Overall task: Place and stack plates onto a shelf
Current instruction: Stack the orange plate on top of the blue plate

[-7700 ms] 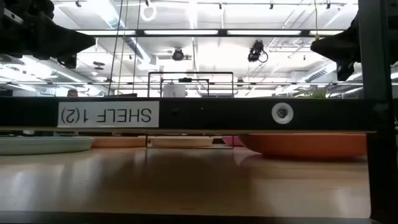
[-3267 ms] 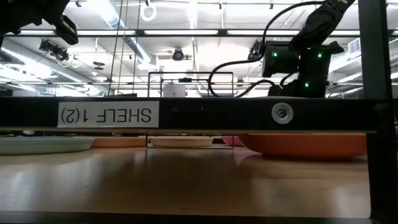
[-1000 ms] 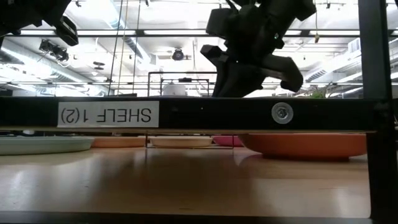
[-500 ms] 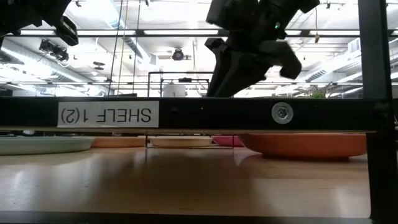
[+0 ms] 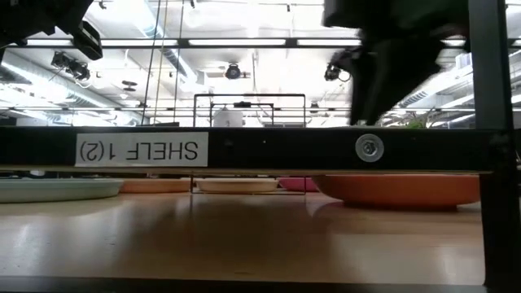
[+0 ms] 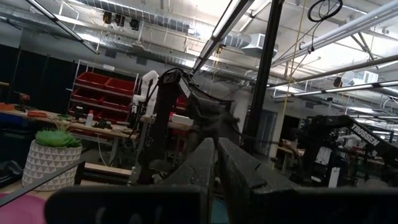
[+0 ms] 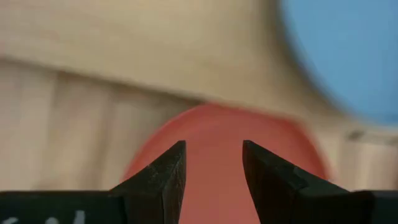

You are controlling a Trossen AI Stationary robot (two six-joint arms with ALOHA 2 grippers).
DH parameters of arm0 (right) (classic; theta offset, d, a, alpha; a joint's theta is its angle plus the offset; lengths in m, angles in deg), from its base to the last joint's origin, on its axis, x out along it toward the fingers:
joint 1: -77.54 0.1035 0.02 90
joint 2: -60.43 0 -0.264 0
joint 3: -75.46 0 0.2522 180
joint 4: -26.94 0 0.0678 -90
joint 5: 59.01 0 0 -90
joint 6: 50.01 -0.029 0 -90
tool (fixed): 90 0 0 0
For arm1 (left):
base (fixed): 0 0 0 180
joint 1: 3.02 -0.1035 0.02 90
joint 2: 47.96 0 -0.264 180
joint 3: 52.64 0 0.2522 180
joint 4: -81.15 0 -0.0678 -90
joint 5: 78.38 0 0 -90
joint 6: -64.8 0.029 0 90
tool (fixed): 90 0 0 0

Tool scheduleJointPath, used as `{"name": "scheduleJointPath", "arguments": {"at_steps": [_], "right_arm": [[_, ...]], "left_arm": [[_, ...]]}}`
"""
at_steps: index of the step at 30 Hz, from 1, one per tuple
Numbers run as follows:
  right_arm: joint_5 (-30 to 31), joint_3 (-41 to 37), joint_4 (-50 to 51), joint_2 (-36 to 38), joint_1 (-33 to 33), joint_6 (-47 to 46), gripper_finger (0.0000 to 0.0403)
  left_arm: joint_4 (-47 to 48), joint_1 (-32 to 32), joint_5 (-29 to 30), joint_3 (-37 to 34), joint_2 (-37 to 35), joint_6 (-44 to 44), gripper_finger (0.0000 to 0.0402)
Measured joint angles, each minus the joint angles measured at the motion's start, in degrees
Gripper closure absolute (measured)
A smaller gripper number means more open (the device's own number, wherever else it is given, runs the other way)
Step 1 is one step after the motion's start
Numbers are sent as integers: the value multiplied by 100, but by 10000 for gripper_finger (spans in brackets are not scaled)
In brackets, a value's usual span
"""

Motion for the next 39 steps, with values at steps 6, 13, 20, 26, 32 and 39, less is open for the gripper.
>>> {"name": "scheduleJointPath", "arguments": {"at_steps": [6, 13, 20, 26, 32, 39], "right_arm": [[-21, -2, 45, -26, 508, -750, 233], [374, -134, 2, -317, 928, -1347, 233], [105, -140, 87, -789, 995, -1590, 233], [99, -140, 234, -872, 932, -1721, 239], [29, -140, 301, -861, 916, -1834, 269], [-214, -140, 303, -863, 913, -1957, 309]], "left_arm": [[17, 0, -2, -2, 0, 2, 374], [37, 2, -2, -1, -2, 0, 374], [48, 1, -1, 0, -2, 3, 374], [111, 2, -2, 0, 0, 2, 374], [136, 1, -2, 0, -2, 2, 374], [150, 2, -2, 0, 0, 0, 374]]}}
